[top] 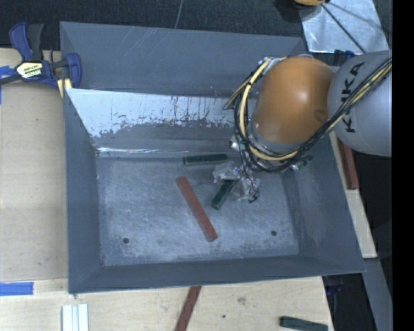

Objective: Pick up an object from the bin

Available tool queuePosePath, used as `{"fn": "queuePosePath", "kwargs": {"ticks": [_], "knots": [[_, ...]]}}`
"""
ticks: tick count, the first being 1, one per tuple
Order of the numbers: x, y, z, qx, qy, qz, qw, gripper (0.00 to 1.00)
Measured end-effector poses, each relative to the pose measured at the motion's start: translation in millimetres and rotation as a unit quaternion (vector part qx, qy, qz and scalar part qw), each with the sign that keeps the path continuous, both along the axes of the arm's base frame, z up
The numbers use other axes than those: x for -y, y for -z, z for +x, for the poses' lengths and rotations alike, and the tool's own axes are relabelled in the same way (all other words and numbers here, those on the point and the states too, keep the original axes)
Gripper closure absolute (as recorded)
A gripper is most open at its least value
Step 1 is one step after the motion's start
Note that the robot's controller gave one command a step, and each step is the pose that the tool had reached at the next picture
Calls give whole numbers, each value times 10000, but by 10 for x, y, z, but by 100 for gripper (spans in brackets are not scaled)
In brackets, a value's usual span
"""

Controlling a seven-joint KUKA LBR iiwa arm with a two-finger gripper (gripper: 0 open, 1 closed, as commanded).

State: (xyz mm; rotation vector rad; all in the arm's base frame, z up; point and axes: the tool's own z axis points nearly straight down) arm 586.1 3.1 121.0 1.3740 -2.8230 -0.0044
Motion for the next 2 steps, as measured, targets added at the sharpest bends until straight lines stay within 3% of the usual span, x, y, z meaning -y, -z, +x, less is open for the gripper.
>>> {"fn": "queuePosePath", "kwargs": {"ticks": [2], "knots": [[2, -373, 14, 40, 7, -3, 10000, 100]]}}
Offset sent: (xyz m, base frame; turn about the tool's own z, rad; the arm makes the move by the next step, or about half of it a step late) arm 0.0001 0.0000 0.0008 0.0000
